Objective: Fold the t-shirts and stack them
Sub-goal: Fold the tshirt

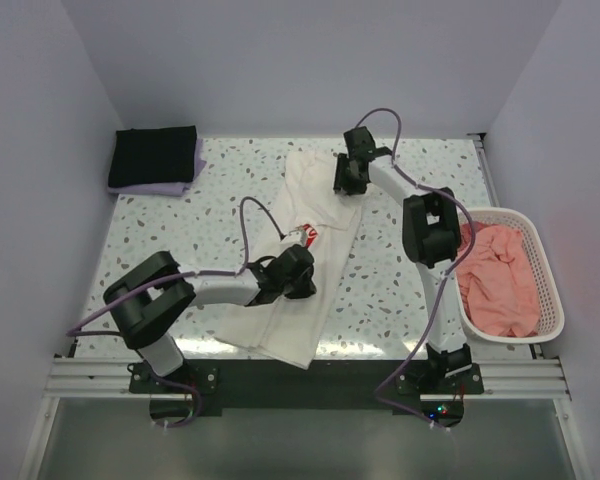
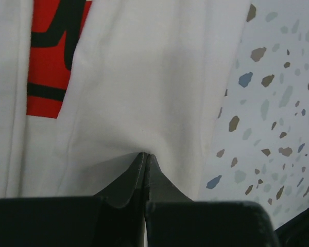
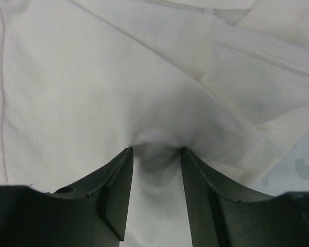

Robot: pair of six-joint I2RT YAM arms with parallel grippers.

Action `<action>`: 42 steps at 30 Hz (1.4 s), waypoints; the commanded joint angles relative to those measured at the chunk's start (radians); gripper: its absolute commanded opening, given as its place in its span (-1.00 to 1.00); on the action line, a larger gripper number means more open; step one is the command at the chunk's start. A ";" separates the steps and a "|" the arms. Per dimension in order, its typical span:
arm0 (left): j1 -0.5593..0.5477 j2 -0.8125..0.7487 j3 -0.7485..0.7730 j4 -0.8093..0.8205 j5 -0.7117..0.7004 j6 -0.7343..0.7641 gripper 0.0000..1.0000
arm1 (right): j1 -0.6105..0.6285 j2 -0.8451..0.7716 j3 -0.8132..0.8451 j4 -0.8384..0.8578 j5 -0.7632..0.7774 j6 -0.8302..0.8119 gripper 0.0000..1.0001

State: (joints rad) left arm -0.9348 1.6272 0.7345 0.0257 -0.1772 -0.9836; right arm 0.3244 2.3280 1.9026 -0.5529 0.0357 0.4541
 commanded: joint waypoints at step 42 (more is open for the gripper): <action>0.067 -0.127 -0.017 -0.121 0.229 0.290 -0.98 | 0.035 0.123 0.124 -0.045 0.079 -0.097 -0.08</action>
State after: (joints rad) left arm -0.8719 1.4788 0.6937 -0.1345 0.0277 -0.7124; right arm 0.3592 2.3585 1.9614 -0.5999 0.0883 0.3832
